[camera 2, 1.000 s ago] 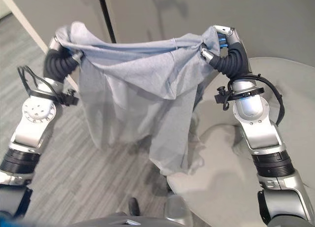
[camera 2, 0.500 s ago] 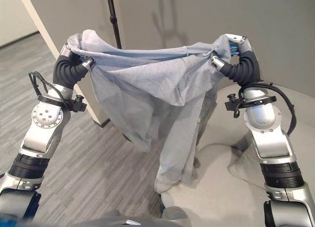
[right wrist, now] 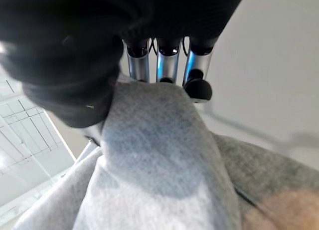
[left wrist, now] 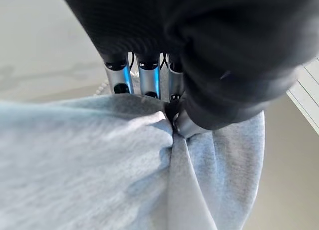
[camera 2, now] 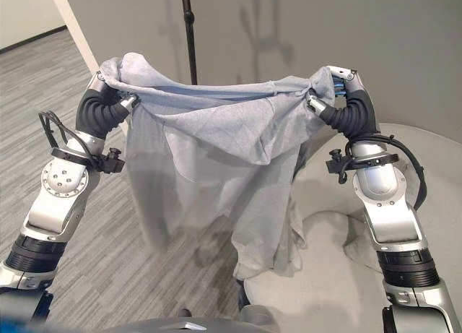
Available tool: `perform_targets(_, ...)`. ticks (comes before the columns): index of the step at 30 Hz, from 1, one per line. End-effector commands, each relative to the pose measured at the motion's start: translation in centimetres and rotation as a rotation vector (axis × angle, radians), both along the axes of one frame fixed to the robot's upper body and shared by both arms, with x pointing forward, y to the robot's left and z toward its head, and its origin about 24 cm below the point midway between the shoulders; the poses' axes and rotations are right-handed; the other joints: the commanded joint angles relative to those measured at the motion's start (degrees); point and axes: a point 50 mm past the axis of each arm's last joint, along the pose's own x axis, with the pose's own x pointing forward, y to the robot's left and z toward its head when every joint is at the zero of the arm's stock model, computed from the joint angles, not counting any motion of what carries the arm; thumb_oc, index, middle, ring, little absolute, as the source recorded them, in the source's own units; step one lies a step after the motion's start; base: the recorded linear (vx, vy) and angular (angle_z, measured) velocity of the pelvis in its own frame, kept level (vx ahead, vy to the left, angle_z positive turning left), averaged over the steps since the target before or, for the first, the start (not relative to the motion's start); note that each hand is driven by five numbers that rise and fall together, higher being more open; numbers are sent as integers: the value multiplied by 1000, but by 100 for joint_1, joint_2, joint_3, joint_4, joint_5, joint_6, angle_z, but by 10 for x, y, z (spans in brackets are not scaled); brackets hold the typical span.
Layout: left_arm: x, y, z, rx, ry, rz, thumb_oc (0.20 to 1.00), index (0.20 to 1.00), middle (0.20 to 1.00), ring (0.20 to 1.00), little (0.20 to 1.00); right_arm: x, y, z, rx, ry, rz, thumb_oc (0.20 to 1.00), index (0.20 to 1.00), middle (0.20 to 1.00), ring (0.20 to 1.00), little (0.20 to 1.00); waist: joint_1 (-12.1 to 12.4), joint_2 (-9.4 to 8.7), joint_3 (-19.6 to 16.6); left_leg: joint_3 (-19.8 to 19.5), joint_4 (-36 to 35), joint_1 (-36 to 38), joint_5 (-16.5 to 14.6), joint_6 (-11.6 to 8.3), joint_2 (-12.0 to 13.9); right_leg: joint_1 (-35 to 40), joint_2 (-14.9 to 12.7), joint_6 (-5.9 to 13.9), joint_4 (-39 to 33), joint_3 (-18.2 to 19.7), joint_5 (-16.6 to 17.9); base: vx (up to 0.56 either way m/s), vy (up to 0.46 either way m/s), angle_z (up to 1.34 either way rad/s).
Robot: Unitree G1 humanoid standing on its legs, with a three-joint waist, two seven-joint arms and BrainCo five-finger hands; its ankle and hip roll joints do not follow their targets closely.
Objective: Hang the clothes on the sofa on the clothes rack.
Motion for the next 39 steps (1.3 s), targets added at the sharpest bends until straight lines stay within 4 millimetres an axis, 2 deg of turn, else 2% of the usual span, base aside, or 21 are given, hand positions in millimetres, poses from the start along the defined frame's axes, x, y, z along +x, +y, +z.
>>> perform_targets(1, 2, 12, 18, -43, -84, 46, 200, 200, 200, 200, 200, -1, -15, 31, 48, -133, -59, 200, 200, 200, 200, 200, 109, 149, -332, -281, 14, -243, -20, -637, 541, 651, -54, 316, 82, -134, -1034, 46, -15, -18)
perform_targets(5, 0, 15, 19, -41, -87, 55, 200, 200, 200, 200, 200, 1, -11, 29, 49, -123, -44, 200, 200, 200, 200, 200, 138, 134, -317, -207, 60, -125, -108, -627, 584, 694, -46, 304, 84, -115, -1066, 35, -35, -6)
perform_targets(7, -1, 15, 21, -43, -99, 51, 200, 200, 200, 200, 200, 1, -8, 32, 55, -137, -24, 200, 200, 200, 200, 200, 162, 61, -174, -298, 821, -385, -304, -626, 577, 708, -69, 262, 113, -66, -1086, -38, -49, -4)
perform_targets(8, -2, 16, 23, -52, -110, 53, 200, 200, 200, 200, 200, 3, -5, 35, 60, -146, -7, 200, 200, 200, 200, 200, 219, 6, -7, -557, 1591, -812, -385, -656, 575, 680, -97, 230, 165, 36, -1119, -45, 22, -6)
perform_targets(9, -2, 16, 23, -58, -110, 55, 200, 200, 200, 200, 200, 3, -5, 36, 55, -148, -6, 200, 200, 200, 200, 200, 233, -3, 25, -688, 1701, -933, -360, -680, 615, 681, -125, 234, 193, 95, -1129, 12, 106, -8)
perform_targets(12, -5, 19, 28, -66, -138, 67, 200, 200, 200, 200, 200, 1, -5, 43, 37, -172, -6, 200, 200, 200, 200, 200, 263, 20, -5, -892, 1334, -1135, -262, -714, 954, 686, -294, 386, 187, 201, -1184, 124, 233, -16)
perform_targets(15, -4, 19, 36, -63, -169, 71, 200, 200, 200, 200, 200, 0, -10, 51, 24, -201, -35, 200, 200, 200, 200, 200, 333, 87, -2, -1430, 771, -1615, 328, -880, 1258, 650, -507, 535, 140, 373, -1250, 114, 286, -33)
perform_targets(16, -4, 19, 36, -63, -169, 71, 200, 200, 200, 200, 200, 0, -10, 51, 24, -201, -35, 200, 200, 200, 200, 200, 328, 88, -9, -1436, 768, -1624, 332, -881, 1258, 643, -505, 534, 141, 367, -1250, 120, 275, -25)
perform_targets(18, -4, 18, 39, -58, -183, 62, 200, 200, 200, 200, 200, -1, -8, 51, 16, -199, -29, 200, 200, 200, 200, 200, 326, 157, -66, -1689, 777, -1651, 168, -937, 1275, 687, -739, 644, 128, 528, -1281, 233, 498, -39)
perform_targets(19, -4, 11, 38, -54, -181, 36, 200, 200, 200, 200, 200, -3, -12, 47, 12, -194, -58, 200, 200, 200, 200, 200, 222, 247, -92, -1610, 952, -1647, -103, -927, 1068, 625, -1099, 840, 158, 504, -1067, 269, 724, -85)
perform_targets(22, -4, 12, 44, -23, -198, 38, 200, 200, 200, 200, 200, -1, -4, 45, 59, -208, -33, 200, 200, 200, 200, 200, 155, 144, -94, -1145, 1072, -1566, -433, -698, 802, 87, -1469, 949, 218, 745, -381, 106, 543, -93)
perform_targets(24, -7, 18, 49, 5, -215, 64, 200, 200, 200, 200, 200, 1, 4, 47, 89, -228, -1, 200, 200, 200, 200, 200, 308, 94, -72, -626, 1048, -1456, -509, -565, 780, -288, -1607, 928, 227, 451, 121, -61, 350, -110)
perform_targets(25, -8, 21, 50, 13, -220, 74, 200, 200, 200, 200, 200, 2, 7, 47, 93, -230, 12, 200, 200, 200, 200, 200, 336, 107, -79, -492, 1003, -1430, -508, -526, 763, -391, -1606, 880, 294, 184, 152, -92, 332, -172)
perform_targets(26, -9, 23, 50, 16, -221, 80, 200, 200, 200, 200, 200, 2, 8, 47, 94, -227, 16, 200, 200, 200, 200, 200, 314, 117, -108, -368, 926, -1414, -471, -485, 708, -401, -1514, 866, 405, 10, 77, -64, 383, -204)
perform_targets(28, -9, 23, 48, 20, -209, 76, 200, 200, 200, 200, 200, 3, 7, 45, 94, -210, 16, 200, 200, 200, 200, 200, 301, 96, -154, -275, 767, -1341, -430, -339, 498, -306, -1171, 794, 640, 152, -269, -44, 419, -75)
perform_targets(29, -8, 23, 45, 22, -195, 72, 200, 200, 200, 200, 200, 3, 4, 44, 86, -198, 8, 200, 200, 200, 200, 200, 353, 106, -205, -198, 606, -1248, -403, -220, 309, -109, -748, 685, 824, 141, -841, -32, 296, -6)
perform_targets(30, -8, 23, 46, 22, -195, 71, 200, 200, 200, 200, 200, 3, 4, 44, 86, -199, 8, 200, 200, 200, 200, 200, 357, 105, -200, -194, 590, -1250, -369, -219, 308, -127, -748, 680, 838, 147, -832, -39, 259, -17)
perform_targets(32, -6, 23, 43, 17, -181, 76, 200, 200, 200, 200, 200, 4, 4, 41, 88, -184, 11, 200, 200, 200, 200, 200, 418, 71, -253, -107, 440, -1131, -340, -143, 120, 41, -338, 576, 895, 72, -1155, -41, 143, -18)
perform_targets(34, -4, 24, 44, 16, -181, 88, 200, 200, 200, 200, 200, 6, 5, 41, 94, -185, 12, 200, 200, 200, 200, 200, 487, 3, -298, -17, 396, -1103, -264, -108, -17, 137, -8, 451, 726, 71, -1260, -17, 108, -6)
perform_targets(36, -4, 24, 44, 7, -182, 90, 200, 200, 200, 200, 200, 6, 3, 39, 98, -182, -1, 200, 200, 200, 200, 200, 494, -18, -272, -20, 295, -918, -277, -85, -80, 92, 155, 301, 656, 132, -1311, 45, 29, -7)
perform_targets(39, -4, 23, 41, -15, -179, 86, 200, 200, 200, 200, 200, 6, 4, 39, 94, -180, 8, 200, 200, 200, 200, 200, 474, 14, -275, -55, 113, -705, -250, -93, -95, 174, 264, 278, 479, 122, -1196, 51, 2, -18)
